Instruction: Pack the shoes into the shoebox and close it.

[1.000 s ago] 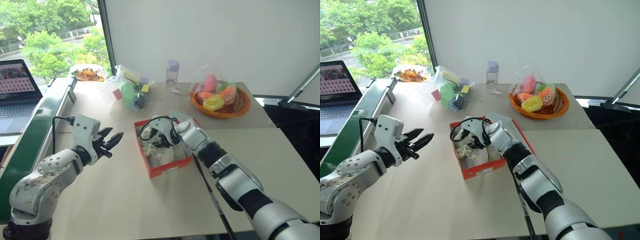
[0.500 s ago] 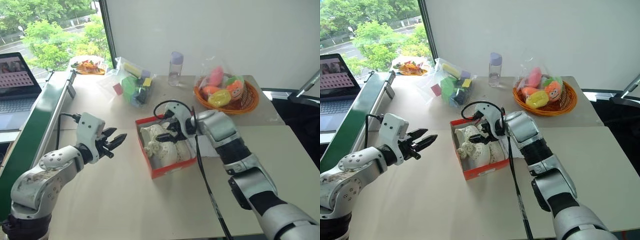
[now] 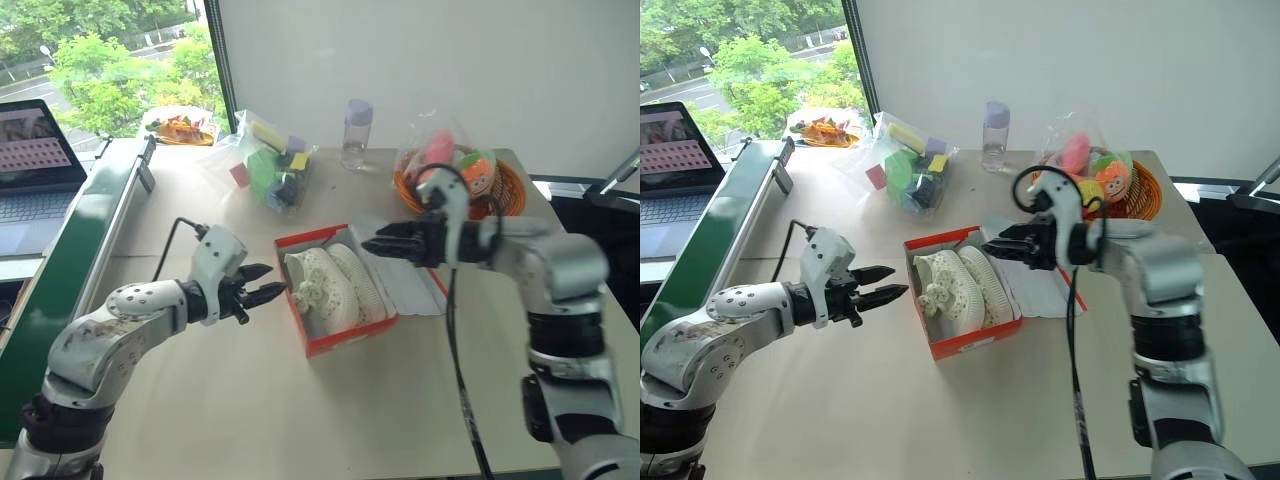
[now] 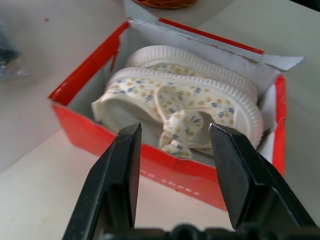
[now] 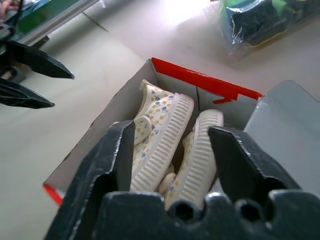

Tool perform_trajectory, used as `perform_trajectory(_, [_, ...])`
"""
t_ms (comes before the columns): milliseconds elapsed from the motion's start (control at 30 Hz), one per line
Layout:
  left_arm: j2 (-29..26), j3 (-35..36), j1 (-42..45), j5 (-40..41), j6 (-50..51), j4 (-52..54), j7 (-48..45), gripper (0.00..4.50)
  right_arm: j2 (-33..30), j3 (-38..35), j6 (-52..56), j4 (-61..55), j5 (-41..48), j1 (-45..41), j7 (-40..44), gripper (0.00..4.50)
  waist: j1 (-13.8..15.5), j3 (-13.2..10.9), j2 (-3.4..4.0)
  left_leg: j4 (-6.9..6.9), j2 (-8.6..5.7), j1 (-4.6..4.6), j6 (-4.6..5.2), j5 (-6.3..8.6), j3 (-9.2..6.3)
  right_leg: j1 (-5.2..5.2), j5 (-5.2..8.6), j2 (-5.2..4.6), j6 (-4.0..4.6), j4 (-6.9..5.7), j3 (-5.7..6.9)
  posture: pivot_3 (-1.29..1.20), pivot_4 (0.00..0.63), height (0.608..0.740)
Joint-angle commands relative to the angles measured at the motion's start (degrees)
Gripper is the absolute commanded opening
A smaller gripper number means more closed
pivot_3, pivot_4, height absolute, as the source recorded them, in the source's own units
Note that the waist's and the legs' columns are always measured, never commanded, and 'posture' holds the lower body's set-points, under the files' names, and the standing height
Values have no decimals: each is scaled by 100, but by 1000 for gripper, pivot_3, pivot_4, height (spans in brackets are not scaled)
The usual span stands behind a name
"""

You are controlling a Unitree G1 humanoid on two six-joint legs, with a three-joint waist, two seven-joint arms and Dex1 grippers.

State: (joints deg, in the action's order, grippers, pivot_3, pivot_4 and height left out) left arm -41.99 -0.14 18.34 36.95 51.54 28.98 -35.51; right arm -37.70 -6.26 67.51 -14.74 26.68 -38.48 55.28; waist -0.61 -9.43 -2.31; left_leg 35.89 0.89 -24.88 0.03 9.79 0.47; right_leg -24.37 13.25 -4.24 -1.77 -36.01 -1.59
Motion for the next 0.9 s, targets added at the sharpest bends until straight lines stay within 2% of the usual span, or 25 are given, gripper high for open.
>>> perform_trajectory(33, [-130,-182,357,-265,-330,-382,-421,2270,-743,-945,400,-795,564,867,226,1261,20,-1,-1,1,2,2,3,2,1,2,2,1,2,0,1,0,150,740])
perform_trajectory(100, [-142,-270,548,-335,-385,-642,-607,2270,-1052,-1214,411,-1137,631,1714,218,672,44,-2,-2,1,2,2,4,3,-1,5,4,2,1,2,5,0,150,740])
perform_trajectory(133, [-144,-275,608,-329,-373,-710,-679,2270,-1057,-1273,432,-1265,704,1996,169,229,64,-2,-4,1,0,2,5,3,0,6,6,1,-1,3,5,0,150,740])
perform_trajectory(167, [-135,-271,705,-335,-359,-800,-731,2270,-1002,-1339,471,-1397,811,2353,106,22,58,-3,-4,2,-1,2,7,5,0,8,8,0,-3,5,6,0,150,740])
perform_trajectory(233, [-138,-261,827,-354,-372,-904,-823,2270,-876,-1399,437,-1539,944,2849,-12,22,6,-4,-2,8,0,2,9,6,8,6,9,-1,-9,3,-5,0,150,740])
perform_trajectory(333, [-166,-284,996,-368,-339,-1040,-967,2966,-602,-1267,-105,-1142,606,3390,-421,0,-12,-5,-4,11,3,9,9,6,6,15,30,4,-47,1,-6,0,150,740])
perform_trajectory(467, [-356,-345,1032,-424,-347,-983,-1258,4441,20,-1277,-870,-601,457,3463,-896,0,-26,-5,-5,13,-1,15,9,6,15,16,29,1,-53,0,-17,0,150,740])
perform_trajectory(667, [-787,-458,942,-636,-361,-589,-1532,4441,1049,-882,-1891,417,304,3555,-1181,0,-17,-8,-1,9,0,16,10,6,16,13,24,3,-41,-5,-22,0,150,740])
perform_trajectory(900, [-984,-137,702,-484,-182,-283,-1513,4441,1590,-975,-2589,1300,419,3463,-1337,0,-12,-9,1,14,1,17,10,7,16,16,12,2,-25,-8,-22,0,150,740])
